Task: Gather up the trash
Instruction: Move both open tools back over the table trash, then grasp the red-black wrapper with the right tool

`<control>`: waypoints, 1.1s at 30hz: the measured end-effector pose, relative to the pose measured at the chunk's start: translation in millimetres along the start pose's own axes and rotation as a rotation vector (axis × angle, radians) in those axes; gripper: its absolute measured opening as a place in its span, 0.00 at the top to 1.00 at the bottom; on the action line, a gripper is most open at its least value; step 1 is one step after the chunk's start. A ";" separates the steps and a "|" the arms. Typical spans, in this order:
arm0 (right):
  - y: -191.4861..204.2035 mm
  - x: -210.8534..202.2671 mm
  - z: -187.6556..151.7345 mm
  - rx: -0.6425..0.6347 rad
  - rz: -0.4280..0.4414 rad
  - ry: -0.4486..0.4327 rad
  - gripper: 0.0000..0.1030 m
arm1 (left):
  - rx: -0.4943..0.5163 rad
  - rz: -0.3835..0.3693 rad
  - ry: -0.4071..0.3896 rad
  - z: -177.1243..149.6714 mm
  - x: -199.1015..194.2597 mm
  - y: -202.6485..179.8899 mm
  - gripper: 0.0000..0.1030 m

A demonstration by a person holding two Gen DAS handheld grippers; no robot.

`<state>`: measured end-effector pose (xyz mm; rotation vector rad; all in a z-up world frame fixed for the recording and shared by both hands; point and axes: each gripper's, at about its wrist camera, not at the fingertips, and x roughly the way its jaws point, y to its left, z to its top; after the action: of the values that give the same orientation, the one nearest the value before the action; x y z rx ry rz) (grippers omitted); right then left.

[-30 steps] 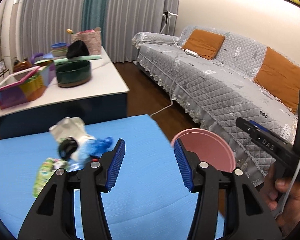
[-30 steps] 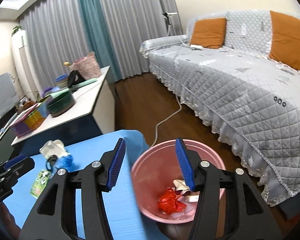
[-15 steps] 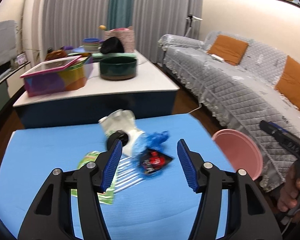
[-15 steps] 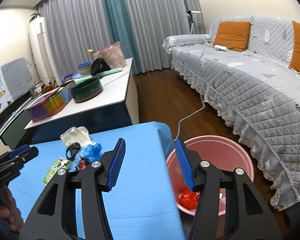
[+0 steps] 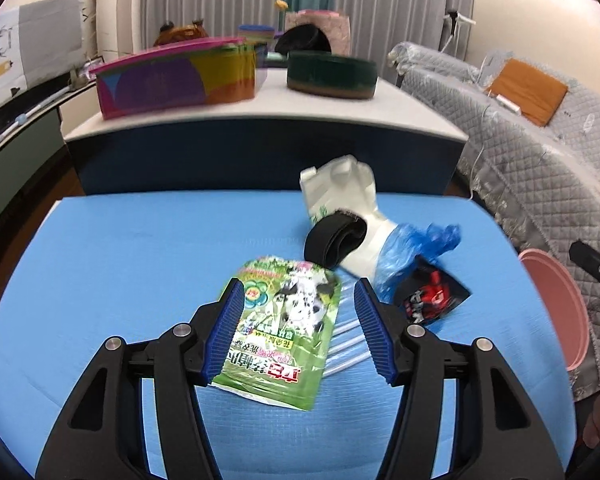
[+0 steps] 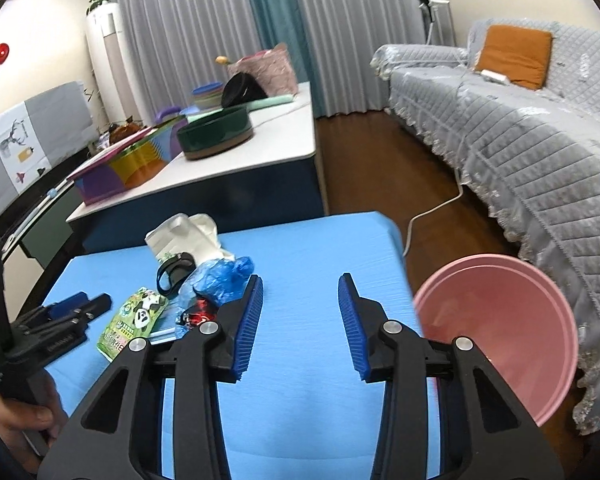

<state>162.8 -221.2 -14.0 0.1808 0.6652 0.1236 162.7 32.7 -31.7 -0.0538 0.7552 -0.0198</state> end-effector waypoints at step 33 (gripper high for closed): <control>47.8 99.8 -22.8 -0.060 0.145 0.240 0.57 | 0.058 0.055 0.160 -18.7 54.9 -8.8 0.39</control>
<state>223.8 -154.5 -81.8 0.1579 0.8860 0.3073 189.8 21.0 -82.4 0.0241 0.9155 0.0063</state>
